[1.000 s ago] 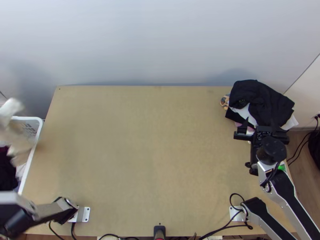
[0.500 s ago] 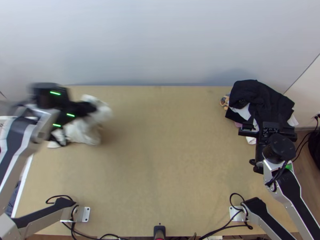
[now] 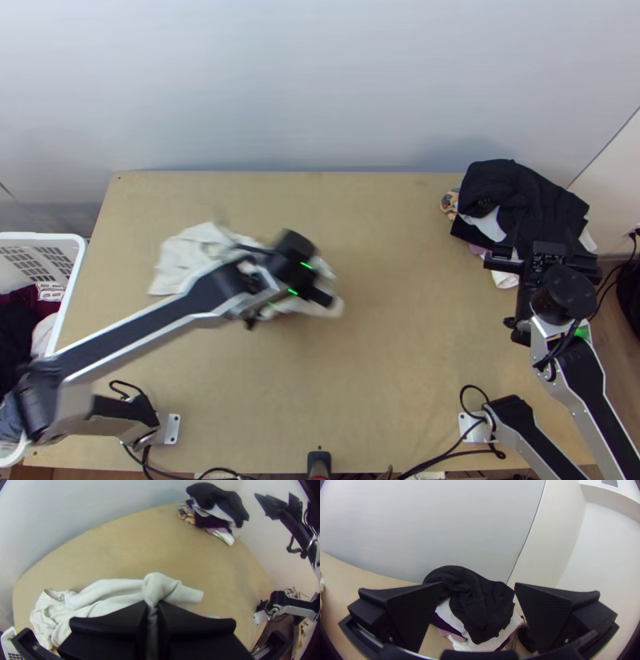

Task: Fold the t-shirt

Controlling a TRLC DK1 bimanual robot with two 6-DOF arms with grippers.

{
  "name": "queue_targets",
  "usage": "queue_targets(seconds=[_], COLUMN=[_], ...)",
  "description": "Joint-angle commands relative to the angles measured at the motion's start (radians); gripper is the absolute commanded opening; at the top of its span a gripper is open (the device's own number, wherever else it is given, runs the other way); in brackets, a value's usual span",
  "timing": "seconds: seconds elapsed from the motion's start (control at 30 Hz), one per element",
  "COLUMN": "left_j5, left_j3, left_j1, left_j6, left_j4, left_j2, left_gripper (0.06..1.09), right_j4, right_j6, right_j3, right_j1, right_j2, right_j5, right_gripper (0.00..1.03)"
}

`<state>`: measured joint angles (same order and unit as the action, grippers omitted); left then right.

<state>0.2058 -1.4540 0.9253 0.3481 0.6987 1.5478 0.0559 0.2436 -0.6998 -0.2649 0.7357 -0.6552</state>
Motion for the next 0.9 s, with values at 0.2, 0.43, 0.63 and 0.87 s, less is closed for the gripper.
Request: queue_targets(seconds=[0.2, 0.43, 0.63, 0.87], left_j5=[0.009, 0.009, 0.02, 0.02], left_j3=[-0.327, -0.404, -0.401, -0.267], left_j1=[0.337, 0.3, 0.195, -0.026], left_j6=[0.048, 0.1, 0.086, 0.069], left_j4=[-0.057, 0.01, 0.068, 0.122], left_j2=[0.334, 0.313, 0.235, 0.113], left_gripper=[0.47, 1.05, 1.04, 1.04], right_j4=[0.002, 0.002, 0.004, 0.119], right_j6=[-0.044, -0.072, -0.089, -0.205], right_j3=[0.031, 0.025, -0.033, -0.136], right_j1=[0.061, 0.055, 0.023, -0.062], right_j2=[0.005, 0.059, 0.139, 0.252], right_j5=[0.002, 0.008, 0.029, 0.17], right_gripper=[0.98, 0.98, 0.98, 0.98])
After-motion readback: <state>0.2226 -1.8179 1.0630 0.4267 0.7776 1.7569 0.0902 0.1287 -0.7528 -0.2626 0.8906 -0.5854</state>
